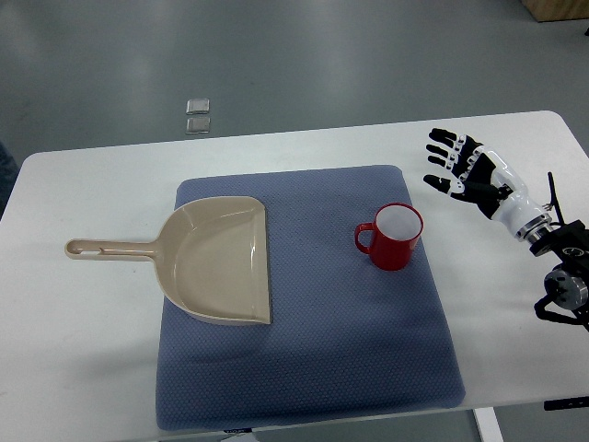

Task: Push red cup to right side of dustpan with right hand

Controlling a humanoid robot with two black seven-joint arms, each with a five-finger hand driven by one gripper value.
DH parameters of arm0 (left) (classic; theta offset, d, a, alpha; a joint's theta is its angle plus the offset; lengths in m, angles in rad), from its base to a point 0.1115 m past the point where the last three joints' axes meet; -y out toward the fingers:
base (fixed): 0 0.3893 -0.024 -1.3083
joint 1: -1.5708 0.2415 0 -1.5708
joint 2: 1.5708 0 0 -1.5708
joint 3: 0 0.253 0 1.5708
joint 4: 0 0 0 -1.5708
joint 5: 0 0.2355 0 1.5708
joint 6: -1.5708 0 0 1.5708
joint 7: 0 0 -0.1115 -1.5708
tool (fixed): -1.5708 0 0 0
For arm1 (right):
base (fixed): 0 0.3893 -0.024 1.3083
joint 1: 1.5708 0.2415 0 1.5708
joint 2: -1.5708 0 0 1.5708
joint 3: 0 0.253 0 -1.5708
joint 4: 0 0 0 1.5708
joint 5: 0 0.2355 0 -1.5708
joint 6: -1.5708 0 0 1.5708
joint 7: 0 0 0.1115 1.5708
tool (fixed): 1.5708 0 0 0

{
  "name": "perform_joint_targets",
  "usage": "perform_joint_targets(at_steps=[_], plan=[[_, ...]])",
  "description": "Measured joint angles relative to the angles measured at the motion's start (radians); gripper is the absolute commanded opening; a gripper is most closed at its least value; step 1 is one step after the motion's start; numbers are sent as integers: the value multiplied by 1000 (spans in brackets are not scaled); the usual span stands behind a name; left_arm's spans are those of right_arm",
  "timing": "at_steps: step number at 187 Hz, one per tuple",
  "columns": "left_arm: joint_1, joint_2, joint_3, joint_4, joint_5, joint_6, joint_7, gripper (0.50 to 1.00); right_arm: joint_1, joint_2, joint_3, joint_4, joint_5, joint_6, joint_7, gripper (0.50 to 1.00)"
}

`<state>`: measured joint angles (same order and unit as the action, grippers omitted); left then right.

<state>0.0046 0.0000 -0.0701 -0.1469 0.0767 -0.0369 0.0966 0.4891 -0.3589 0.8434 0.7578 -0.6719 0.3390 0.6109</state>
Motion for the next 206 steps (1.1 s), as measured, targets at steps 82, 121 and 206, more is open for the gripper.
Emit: perform_joint_targets(at_steps=[82,121,206], plan=[[0,0,3,6,0,0,0,1000,0,0,-4,-5,0,1,0,907],[2,0,6,5,0,0,0,1000,0,0,-1,-7,0,-1,0,907],[1,0,6,9,0,0,0,1000,3,-3,3,-22,1,45,0,913]])
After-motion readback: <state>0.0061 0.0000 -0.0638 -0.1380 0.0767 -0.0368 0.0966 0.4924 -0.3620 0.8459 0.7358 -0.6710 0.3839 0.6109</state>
